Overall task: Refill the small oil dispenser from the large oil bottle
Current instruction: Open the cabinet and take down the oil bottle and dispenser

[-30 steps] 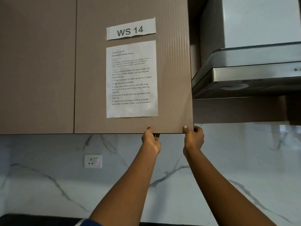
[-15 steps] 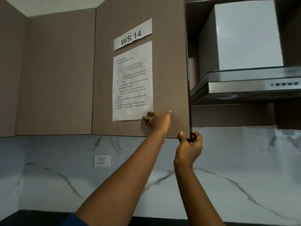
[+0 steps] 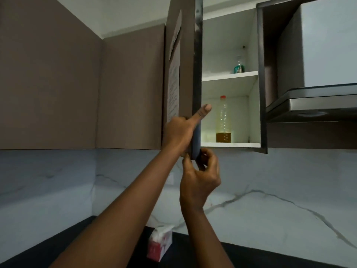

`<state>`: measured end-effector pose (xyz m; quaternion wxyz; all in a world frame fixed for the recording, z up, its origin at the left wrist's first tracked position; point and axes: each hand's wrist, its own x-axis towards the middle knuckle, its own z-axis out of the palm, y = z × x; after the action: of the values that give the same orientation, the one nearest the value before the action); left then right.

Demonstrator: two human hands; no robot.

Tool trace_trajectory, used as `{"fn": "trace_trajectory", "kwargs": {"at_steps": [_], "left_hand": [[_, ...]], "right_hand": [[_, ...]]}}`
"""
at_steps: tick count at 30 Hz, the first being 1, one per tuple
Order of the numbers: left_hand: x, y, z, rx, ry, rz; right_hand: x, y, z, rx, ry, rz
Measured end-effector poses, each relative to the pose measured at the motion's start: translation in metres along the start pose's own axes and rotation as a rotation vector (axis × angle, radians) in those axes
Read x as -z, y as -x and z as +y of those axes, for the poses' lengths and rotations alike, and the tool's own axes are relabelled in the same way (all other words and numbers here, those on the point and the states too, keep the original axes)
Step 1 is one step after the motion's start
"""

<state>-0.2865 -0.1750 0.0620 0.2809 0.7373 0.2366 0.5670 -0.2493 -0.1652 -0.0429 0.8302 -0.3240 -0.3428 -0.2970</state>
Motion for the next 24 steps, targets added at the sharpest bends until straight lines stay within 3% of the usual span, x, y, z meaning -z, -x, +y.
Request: {"fn": "trace_trajectory", "kwargs": {"at_steps": [4,10,18,24], "left_hand": [[0.047,0.003,-0.005,-0.018,-0.199,0.022],[0.111,-0.001,-0.029,0.019,-0.204,0.11],[0.193,-0.027,-0.075,0.091,-0.289,0.259],[0.229,-0.039,-0.105,0.18,-0.309,0.352]], "right_hand": [[-0.025,0.03,-0.017,0.133,0.063,-0.077],[-0.07,0.066,-0.034,0.329,0.156,-0.299],[-0.149,0.118,-0.043,0.435,0.149,-0.589],[-0.194,0.15,-0.052,0.489,0.264,-0.626]]}}
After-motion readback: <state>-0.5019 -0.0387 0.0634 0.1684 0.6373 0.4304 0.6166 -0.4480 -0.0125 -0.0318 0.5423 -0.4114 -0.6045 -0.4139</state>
